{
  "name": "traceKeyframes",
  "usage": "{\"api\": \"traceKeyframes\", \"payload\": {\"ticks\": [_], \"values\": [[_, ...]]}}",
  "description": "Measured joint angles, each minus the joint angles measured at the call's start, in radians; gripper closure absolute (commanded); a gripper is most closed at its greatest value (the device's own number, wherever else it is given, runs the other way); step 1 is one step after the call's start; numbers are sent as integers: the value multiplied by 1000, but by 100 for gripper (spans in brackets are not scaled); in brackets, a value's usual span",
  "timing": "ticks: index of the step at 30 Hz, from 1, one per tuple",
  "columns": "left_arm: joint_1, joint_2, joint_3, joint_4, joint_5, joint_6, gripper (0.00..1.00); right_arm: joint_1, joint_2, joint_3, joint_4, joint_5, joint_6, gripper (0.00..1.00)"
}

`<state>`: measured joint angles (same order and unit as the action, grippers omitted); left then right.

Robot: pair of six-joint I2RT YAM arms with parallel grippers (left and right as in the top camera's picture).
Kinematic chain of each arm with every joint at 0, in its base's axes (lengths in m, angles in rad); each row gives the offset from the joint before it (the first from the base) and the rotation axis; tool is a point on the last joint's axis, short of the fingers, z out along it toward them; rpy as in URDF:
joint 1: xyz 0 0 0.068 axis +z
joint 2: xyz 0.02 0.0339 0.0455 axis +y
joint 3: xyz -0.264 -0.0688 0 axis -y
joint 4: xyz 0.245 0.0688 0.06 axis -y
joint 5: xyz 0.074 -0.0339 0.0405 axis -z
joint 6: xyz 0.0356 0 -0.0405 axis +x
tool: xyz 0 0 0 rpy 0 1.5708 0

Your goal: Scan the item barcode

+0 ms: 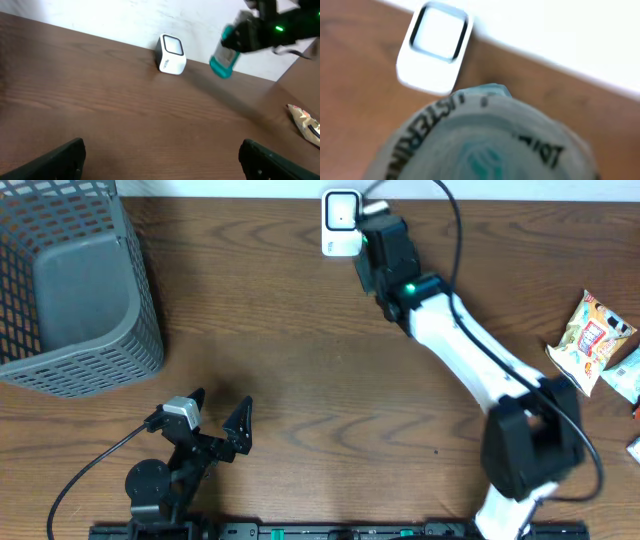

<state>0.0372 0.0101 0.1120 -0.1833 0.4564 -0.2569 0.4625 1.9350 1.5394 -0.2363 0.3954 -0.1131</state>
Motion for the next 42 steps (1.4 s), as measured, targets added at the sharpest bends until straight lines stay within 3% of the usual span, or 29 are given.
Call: {"api": "traceKeyframes", "payload": {"ticks": [12, 25, 33, 38, 42], "values": [[0, 0, 0, 0, 0, 0, 2, 80, 447, 461, 375, 328, -484, 83], [0, 0, 0, 0, 0, 0, 2, 120, 707, 550, 708, 454, -923, 78], [0, 0, 0, 0, 0, 0, 2, 132, 741, 558, 719, 476, -991, 78], [0, 0, 0, 0, 0, 0, 2, 154, 741, 560, 726, 499, -1036, 84], [0, 0, 0, 0, 0, 0, 2, 159, 727, 560, 640, 547, -1019, 86]]}}
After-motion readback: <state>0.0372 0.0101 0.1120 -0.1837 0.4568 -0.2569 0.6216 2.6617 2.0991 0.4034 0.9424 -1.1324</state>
